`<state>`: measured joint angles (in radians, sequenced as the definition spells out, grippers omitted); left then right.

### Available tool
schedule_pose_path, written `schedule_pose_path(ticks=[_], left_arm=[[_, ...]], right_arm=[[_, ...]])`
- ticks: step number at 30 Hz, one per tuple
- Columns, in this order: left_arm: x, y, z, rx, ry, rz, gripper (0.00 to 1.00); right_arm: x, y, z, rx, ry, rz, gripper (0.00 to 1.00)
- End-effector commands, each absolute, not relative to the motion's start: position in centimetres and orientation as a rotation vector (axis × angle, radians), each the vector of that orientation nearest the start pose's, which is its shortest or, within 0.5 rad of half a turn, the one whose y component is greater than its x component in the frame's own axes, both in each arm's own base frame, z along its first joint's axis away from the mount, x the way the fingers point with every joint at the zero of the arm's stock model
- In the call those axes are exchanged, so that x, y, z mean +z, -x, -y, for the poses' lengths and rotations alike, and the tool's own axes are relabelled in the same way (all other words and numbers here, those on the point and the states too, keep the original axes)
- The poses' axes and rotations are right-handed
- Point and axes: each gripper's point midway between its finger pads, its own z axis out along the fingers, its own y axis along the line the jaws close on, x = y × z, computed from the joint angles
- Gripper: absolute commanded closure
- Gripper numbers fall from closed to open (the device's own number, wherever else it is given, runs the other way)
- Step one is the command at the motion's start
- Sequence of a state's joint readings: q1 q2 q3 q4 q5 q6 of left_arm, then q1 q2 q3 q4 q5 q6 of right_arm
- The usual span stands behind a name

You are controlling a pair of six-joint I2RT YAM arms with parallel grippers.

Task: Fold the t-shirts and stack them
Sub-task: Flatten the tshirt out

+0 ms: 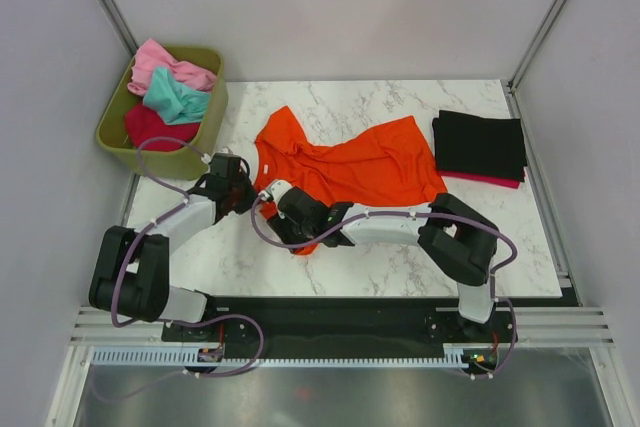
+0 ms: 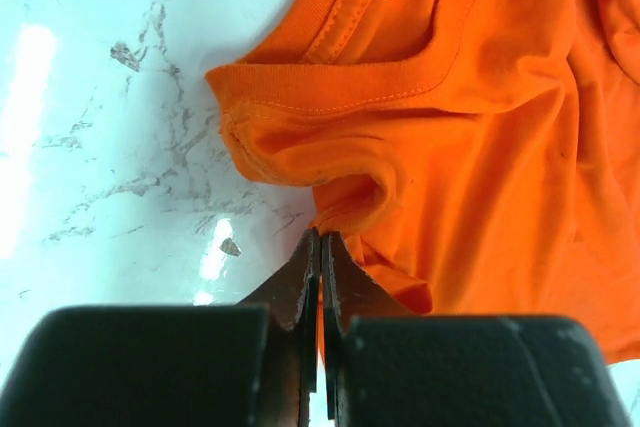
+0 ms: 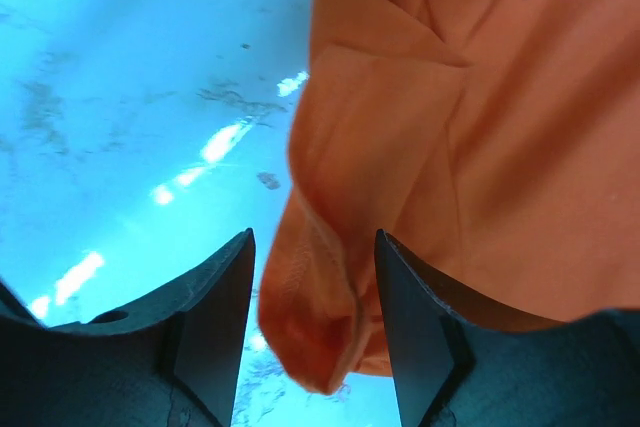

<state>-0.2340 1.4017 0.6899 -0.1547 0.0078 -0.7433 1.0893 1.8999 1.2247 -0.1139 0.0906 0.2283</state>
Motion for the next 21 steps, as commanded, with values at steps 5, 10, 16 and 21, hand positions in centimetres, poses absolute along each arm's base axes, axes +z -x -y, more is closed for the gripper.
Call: schedule_pose_path(ticks=[5, 10, 16, 21], left_arm=[[5.9, -32.6, 10.2, -0.471, 0.675, -2.368, 0.98], [7.0, -32.4, 10.2, -0.485, 0.643, -2.341, 0.98], [7.7, -32.3, 10.3, -0.504, 0.614, -2.323, 0.93], [8.8, -31.7, 10.0, -0.498, 0.603, -2.301, 0.55]], right_arm=[[5.0, -25.1, -41.0, 0.309, 0.951, -2.193, 0.42], [5.7, -25.3, -40.6, 0.299, 0.935, -2.178, 0.55], [6.6, -24.7, -40.7, 0.342, 0.929, -2.175, 0.86], [7.8, -24.5, -40.6, 0.392, 0.908, -2.152, 0.84]])
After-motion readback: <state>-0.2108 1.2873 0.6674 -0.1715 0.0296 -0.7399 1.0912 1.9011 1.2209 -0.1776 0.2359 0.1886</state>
